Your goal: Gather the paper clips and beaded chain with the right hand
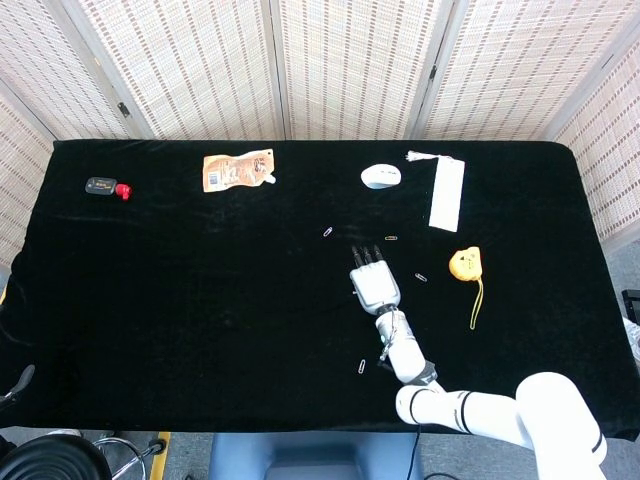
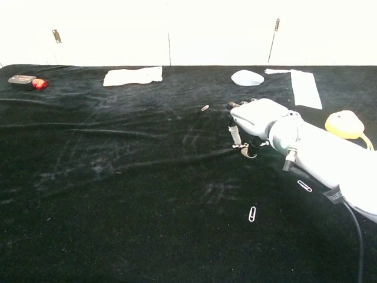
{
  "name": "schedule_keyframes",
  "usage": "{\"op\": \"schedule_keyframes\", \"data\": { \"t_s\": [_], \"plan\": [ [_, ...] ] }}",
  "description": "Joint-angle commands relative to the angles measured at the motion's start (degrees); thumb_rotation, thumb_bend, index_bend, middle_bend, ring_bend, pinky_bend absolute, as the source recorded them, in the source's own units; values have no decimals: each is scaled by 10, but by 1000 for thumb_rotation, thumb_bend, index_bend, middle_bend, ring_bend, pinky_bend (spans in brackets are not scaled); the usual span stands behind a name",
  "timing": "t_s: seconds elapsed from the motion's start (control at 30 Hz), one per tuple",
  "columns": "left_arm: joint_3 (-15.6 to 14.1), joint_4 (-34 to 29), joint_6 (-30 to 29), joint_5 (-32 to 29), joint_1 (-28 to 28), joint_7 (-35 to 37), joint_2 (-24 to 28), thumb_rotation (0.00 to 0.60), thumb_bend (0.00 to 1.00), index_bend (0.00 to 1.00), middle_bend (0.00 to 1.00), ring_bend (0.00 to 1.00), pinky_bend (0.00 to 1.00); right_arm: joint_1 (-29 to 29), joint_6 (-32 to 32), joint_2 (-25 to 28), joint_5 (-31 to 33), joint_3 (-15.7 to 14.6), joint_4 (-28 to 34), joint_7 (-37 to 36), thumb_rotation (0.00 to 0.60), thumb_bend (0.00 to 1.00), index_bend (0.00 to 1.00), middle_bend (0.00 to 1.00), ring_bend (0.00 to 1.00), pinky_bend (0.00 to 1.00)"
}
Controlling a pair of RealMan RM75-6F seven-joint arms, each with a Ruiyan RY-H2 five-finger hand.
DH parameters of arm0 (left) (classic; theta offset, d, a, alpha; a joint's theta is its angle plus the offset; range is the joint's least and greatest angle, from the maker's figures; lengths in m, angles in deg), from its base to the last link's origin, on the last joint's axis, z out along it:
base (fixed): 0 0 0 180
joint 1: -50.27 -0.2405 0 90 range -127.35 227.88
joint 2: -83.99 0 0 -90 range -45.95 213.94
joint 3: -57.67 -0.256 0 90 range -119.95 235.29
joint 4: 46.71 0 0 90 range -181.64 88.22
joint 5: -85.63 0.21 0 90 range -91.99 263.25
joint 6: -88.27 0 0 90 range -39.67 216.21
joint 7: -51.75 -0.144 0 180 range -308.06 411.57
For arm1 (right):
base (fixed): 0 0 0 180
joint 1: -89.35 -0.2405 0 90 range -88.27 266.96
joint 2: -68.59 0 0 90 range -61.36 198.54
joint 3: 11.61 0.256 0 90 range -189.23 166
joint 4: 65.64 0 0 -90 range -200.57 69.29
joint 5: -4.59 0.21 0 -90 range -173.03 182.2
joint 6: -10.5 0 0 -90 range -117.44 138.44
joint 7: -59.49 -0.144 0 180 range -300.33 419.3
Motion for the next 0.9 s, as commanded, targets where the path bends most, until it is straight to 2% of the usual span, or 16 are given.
{"op": "schedule_keyframes", "data": {
  "t_s": [0.03, 0.23, 0.67, 0.9],
  "plan": [
    [1, 0, -1, 0, 0, 1, 0, 600, 397, 0, 0, 1, 0, 0, 2, -1, -1, 1, -1, 0, 600, 316, 545, 0, 0, 0],
    [-1, 1, 1, 3, 0, -2, -1, 600, 397, 0, 0, 0, 0, 3, 12, -2, -11, 2, -1, -6, 600, 316, 601, 0, 0, 0],
    [-1, 1, 1, 4, 0, 1, 1, 600, 398, 0, 0, 0, 0, 5, 14, -11, -11, 5, -12, -3, 600, 323, 647, 0, 0, 0],
    [-1, 3, -1, 6, -1, 2, 0, 600, 398, 0, 0, 0, 0, 9, 18, -15, -24, 6, -17, -13, 600, 431, 667, 0, 0, 0]
  ]
}}
